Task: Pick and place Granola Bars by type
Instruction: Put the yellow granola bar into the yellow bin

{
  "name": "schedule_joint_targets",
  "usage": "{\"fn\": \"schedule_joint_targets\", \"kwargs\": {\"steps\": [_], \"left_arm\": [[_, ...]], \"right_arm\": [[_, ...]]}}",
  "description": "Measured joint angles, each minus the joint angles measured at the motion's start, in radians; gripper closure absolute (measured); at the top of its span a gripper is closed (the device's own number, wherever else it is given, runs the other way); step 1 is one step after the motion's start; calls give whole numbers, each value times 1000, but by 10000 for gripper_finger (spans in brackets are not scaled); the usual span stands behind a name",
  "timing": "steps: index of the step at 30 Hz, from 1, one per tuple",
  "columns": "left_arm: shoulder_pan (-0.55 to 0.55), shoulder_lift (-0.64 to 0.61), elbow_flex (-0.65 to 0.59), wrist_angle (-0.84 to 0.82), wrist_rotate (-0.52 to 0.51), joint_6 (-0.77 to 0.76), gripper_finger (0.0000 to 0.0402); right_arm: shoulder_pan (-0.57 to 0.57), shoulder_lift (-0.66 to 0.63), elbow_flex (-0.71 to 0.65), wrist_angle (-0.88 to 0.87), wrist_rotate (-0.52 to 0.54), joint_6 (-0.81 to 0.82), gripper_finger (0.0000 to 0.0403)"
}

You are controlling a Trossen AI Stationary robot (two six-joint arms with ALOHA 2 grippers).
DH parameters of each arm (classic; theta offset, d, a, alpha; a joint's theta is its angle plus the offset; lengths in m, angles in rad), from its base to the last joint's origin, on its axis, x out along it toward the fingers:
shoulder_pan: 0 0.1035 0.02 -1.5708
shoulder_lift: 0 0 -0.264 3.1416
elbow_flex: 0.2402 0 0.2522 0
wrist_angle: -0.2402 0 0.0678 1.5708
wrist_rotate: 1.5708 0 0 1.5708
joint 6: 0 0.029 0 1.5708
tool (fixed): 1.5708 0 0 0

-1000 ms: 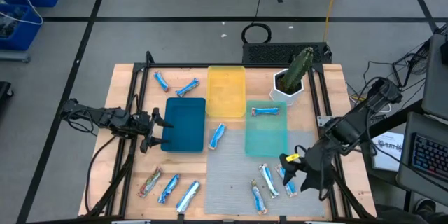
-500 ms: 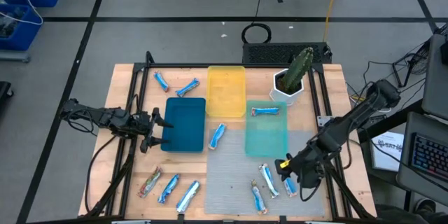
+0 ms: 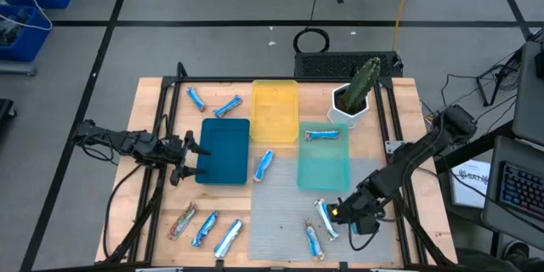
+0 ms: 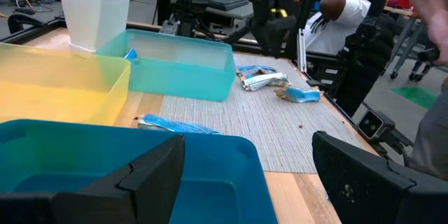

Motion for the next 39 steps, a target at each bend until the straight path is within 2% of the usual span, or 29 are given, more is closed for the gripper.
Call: {"fn": "schedule_joint_targets", "kwargs": {"steps": [4, 10, 20, 29, 33, 39], "left_arm": [[0, 0, 0, 0, 0, 0, 91], [0, 0, 0, 0, 0, 0, 91], [0, 0, 0, 0, 0, 0, 91], [0, 0, 0, 0, 0, 0, 91], [0, 0, 0, 0, 0, 1, 91], [0, 0, 0, 0, 0, 0, 91]], "right_arm": [[0, 38, -42, 9, 6, -53, 110], [-12, 45, -104, 20, 113, -109, 110], [-13, 60, -114, 124, 94, -123, 110], [-11, 89, -113, 137, 80, -122, 114], [-11, 89, -113, 131, 79, -120, 139], [-11, 90, -113, 111, 78, -119, 207]]}}
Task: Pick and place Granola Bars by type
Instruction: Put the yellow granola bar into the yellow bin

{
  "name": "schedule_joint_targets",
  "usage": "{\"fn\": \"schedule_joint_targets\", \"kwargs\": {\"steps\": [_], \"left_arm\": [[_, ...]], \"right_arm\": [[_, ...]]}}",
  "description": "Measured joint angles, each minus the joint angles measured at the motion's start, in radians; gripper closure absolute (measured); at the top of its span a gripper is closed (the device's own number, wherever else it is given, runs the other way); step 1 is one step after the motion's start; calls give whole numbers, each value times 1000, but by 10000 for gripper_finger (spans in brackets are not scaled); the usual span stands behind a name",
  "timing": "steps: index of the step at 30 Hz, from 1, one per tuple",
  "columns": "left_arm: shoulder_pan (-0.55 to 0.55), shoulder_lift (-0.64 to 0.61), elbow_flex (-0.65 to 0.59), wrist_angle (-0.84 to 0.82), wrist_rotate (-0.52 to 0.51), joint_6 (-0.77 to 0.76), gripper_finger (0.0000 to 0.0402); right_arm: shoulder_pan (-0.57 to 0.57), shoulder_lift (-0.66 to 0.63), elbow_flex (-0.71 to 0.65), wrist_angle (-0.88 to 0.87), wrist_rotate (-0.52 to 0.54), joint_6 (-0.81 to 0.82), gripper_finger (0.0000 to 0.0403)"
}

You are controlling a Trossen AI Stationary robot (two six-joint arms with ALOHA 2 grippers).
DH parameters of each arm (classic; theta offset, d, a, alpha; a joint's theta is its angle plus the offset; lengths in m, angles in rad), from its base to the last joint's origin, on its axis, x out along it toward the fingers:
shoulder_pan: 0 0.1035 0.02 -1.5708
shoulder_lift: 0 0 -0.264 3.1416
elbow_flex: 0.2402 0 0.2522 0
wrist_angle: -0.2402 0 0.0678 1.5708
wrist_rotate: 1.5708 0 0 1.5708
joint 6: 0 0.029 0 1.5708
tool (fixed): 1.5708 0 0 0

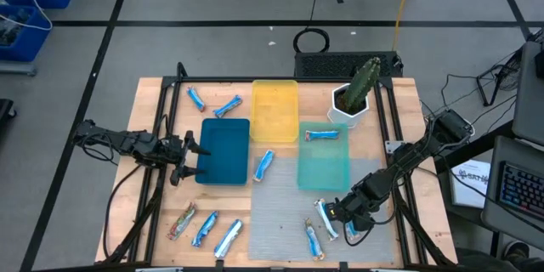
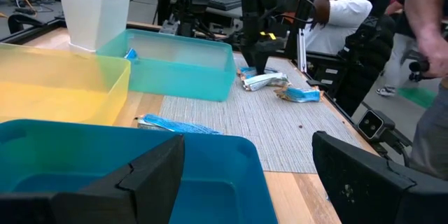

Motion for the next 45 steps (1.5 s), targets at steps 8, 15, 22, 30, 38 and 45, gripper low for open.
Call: {"fn": "schedule_joint_targets", "kwargs": {"steps": [8, 15, 22, 30, 38, 45], "left_arm": [[0, 0, 0, 0, 0, 0, 91], [0, 0, 0, 0, 0, -1, 91], [0, 0, 0, 0, 0, -1, 92], [0, 0, 0, 0, 0, 0, 91], [0, 0, 0, -1, 0, 0, 91], [0, 0, 0, -1, 0, 0, 92]], "right_arm": [[0, 0, -1, -13, 0, 100, 297], [1, -18, -1, -16, 7, 190, 366], [43, -142, 44, -104, 123, 303, 386], [111, -338, 145, -153, 304, 370, 389], [88, -400, 305, -152, 603, 362, 393], [25, -393, 382, 71, 821, 310, 395]]}}
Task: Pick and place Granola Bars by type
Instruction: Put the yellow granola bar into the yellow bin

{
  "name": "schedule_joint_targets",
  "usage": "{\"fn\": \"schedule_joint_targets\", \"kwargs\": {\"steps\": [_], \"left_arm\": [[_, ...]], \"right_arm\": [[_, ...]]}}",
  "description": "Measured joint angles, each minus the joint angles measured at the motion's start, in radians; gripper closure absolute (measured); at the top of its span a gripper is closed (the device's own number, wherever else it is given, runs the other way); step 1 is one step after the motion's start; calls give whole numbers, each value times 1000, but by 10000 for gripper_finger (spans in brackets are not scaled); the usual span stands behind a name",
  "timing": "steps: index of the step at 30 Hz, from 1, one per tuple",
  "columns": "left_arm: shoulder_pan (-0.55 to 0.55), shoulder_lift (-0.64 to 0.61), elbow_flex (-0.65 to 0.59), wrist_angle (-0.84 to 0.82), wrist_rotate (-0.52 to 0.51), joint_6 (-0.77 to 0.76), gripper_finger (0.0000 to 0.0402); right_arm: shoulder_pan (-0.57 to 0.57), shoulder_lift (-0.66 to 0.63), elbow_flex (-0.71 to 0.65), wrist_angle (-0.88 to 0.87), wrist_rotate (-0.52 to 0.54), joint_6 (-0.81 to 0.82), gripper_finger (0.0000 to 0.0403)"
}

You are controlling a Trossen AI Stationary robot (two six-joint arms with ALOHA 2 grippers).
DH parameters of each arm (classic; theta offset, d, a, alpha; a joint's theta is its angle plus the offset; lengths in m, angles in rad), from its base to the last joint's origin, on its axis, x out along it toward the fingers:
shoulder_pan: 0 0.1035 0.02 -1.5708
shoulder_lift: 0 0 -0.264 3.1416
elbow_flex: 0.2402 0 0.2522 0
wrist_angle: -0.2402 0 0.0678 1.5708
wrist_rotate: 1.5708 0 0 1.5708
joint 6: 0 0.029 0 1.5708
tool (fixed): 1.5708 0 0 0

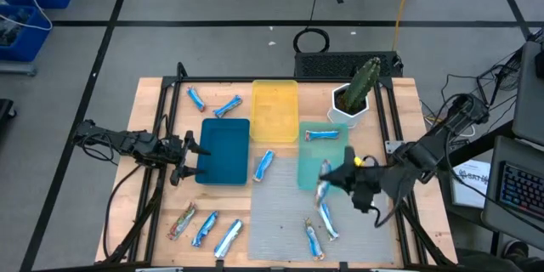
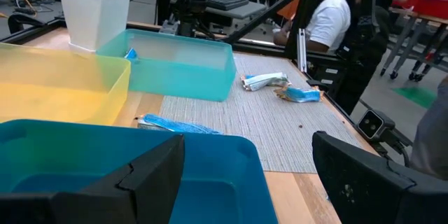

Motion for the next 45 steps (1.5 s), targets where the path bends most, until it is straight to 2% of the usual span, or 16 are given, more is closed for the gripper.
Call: {"fn": "schedule_joint_targets", "kwargs": {"steps": [6, 9, 13, 15, 20, 27, 32, 38, 45], "left_arm": [[0, 0, 0, 0, 0, 0, 91], [0, 0, 0, 0, 0, 0, 91], [0, 0, 0, 0, 0, 0, 92], [0, 0, 0, 0, 0, 0, 91], [0, 0, 0, 0, 0, 0, 91], [0, 0, 0, 0, 0, 0, 91], [0, 0, 0, 0, 0, 0, 91], [0, 0, 0, 0, 0, 0, 91], [0, 0, 0, 1, 0, 0, 91]], "right_arm": [[-50, 0, 2, 368, 95, -112, 395], [-95, 5, 2, 517, 103, -121, 396], [-177, 18, 4, 652, 101, -105, 396], [-229, 31, 31, 658, 97, -68, 397], [-349, 108, 158, 611, 61, -17, 400], [-515, 273, 352, 509, -2, -10, 401], [-658, 383, 462, 457, -14, 58, 401], [-785, 526, 608, 242, -70, 181, 402], [-893, 661, 705, -21, -215, 395, 402]]}}
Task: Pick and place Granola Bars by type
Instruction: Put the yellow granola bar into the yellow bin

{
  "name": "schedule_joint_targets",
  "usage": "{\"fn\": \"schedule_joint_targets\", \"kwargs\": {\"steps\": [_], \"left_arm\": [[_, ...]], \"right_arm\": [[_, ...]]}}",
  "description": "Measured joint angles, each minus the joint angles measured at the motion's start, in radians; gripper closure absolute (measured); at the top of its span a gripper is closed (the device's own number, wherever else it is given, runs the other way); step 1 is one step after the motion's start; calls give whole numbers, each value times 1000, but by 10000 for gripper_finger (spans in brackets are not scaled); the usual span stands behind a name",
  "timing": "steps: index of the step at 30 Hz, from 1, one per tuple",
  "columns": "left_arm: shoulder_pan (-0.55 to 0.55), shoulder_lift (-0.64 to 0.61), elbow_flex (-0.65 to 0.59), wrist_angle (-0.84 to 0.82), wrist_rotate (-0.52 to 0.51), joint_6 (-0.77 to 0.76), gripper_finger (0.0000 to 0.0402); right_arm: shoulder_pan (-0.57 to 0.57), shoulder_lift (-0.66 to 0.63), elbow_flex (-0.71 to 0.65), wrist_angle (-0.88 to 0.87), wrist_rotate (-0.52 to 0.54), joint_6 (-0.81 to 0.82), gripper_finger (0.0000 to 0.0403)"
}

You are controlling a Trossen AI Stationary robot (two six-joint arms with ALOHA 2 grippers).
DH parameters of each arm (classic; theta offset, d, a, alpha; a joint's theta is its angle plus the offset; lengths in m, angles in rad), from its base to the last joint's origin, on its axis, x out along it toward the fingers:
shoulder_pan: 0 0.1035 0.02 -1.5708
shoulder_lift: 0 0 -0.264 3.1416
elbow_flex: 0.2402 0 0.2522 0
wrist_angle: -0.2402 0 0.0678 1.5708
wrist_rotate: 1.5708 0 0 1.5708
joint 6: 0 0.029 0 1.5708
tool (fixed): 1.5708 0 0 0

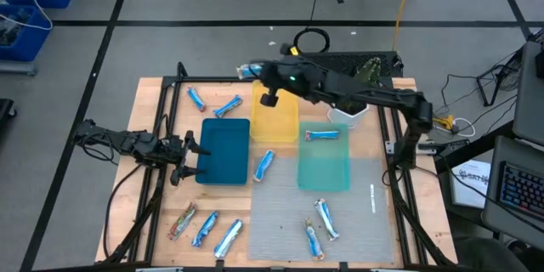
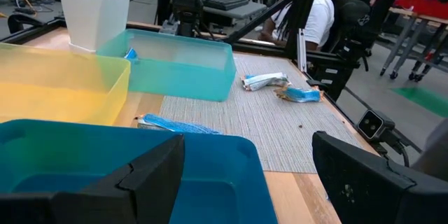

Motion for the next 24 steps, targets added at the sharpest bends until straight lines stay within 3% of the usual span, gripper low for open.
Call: {"fn": "schedule_joint_targets", "kwargs": {"steps": [10, 24], "left_arm": [[0, 0, 0, 0, 0, 0, 91], [0, 0, 0, 0, 0, 0, 92]], "right_arm": [[-82, 106, 4, -148, -166, 238, 402], [-75, 201, 4, -322, -244, 510, 402]]}}
